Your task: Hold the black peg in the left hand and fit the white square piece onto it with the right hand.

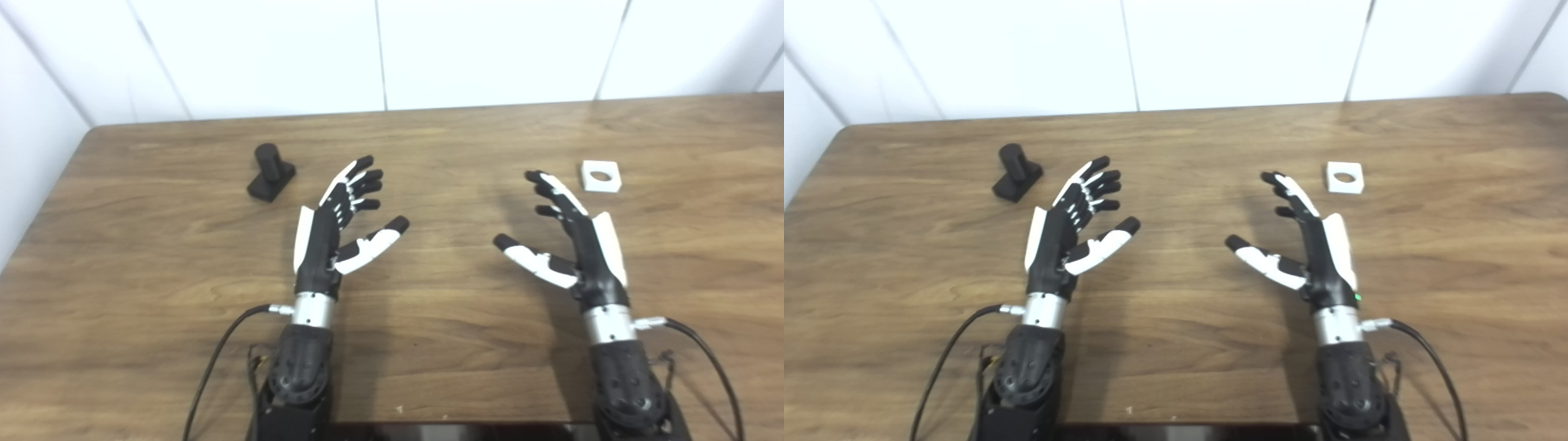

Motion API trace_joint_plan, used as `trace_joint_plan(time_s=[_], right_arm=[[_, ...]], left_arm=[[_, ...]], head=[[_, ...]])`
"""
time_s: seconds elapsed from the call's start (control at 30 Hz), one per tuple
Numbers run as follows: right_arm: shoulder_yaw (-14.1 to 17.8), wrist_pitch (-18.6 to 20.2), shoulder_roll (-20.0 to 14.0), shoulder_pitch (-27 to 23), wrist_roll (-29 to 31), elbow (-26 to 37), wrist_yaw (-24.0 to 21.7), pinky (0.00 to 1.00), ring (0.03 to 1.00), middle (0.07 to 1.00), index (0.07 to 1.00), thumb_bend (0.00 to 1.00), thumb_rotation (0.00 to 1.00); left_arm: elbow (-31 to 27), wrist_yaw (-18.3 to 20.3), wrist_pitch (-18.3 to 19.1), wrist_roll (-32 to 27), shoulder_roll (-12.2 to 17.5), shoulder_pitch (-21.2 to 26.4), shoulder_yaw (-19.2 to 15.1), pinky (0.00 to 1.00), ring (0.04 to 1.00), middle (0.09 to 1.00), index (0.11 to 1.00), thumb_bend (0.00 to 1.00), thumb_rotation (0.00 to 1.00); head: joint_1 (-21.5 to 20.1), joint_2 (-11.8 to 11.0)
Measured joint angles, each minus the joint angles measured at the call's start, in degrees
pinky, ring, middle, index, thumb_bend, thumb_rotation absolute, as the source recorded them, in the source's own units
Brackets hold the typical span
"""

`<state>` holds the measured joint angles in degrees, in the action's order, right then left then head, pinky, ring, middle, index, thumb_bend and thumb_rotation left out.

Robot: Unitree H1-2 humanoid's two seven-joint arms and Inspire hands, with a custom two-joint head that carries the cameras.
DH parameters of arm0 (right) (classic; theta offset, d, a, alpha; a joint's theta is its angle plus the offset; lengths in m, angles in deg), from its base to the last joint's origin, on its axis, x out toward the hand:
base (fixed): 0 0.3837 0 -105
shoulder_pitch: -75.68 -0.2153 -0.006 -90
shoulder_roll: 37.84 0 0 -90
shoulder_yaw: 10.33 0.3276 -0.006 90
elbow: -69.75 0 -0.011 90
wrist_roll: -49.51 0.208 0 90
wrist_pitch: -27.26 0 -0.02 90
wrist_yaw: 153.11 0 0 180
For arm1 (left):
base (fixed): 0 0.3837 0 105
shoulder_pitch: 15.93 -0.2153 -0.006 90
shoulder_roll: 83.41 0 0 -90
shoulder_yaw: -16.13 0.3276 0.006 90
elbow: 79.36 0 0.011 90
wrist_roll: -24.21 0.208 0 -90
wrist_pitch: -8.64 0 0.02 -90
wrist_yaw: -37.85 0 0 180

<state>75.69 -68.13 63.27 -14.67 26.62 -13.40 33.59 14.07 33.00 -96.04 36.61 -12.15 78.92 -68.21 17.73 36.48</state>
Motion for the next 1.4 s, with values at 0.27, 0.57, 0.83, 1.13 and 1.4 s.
trace_joint_plan(time_s=[0.27, 0.57, 0.83, 1.13, 1.4], right_arm=[[1.11, -1.64, -1.32, -0.27, 2.69, -1.07, 0.04, 0.79, 0.856, 0.894, 0.838, 0.74, 0.52], [1.37, -2.56, -1.43, -0.46, 4.01, -1.53, 0.00, 0.79, 0.853, 0.887, 0.832, 0.75, 0.50], [1.30, -3.40, -1.45, -0.78, 4.58, -1.88, 0.01, 0.77, 0.842, 0.878, 0.824, 0.76, 0.50], [1.23, -3.60, -1.36, -1.21, 5.93, -2.01, -0.14, 0.77, 0.838, 0.879, 0.823, 0.75, 0.48], [1.28, -3.03, -1.42, -1.30, 6.03, -1.98, -0.26, 0.77, 0.838, 0.879, 0.824, 0.74, 0.47]], left_arm=[[2.54, -2.72, -0.09, 2.52, -1.17, 1.35, 0.59, 0.61, 0.760, 0.791, 0.815, 0.68, 0.27], [2.97, -10.61, 0.38, 8.96, -2.77, 1.83, -0.06, 0.68, 0.774, 0.772, 0.717, 0.62, 0.16], [2.28, -12.15, 1.95, 9.94, -2.27, 1.83, -0.13, 0.64, 0.752, 0.764, 0.699, 0.64, 0.12], [1.24, -9.05, 2.11, 8.22, -0.25, 1.83, 0.50, 0.63, 0.729, 0.736, 0.673, 0.68, 0.11], [-0.26, -9.99, 5.12, 14.35, 3.33, 2.18, -0.51, 0.61, 0.726, 0.740, 0.677, 0.69, 0.13]], head=[[3.01, -1.41], [2.92, -1.68], [3.10, -1.59], [3.36, -1.50], [3.45, -1.50]])
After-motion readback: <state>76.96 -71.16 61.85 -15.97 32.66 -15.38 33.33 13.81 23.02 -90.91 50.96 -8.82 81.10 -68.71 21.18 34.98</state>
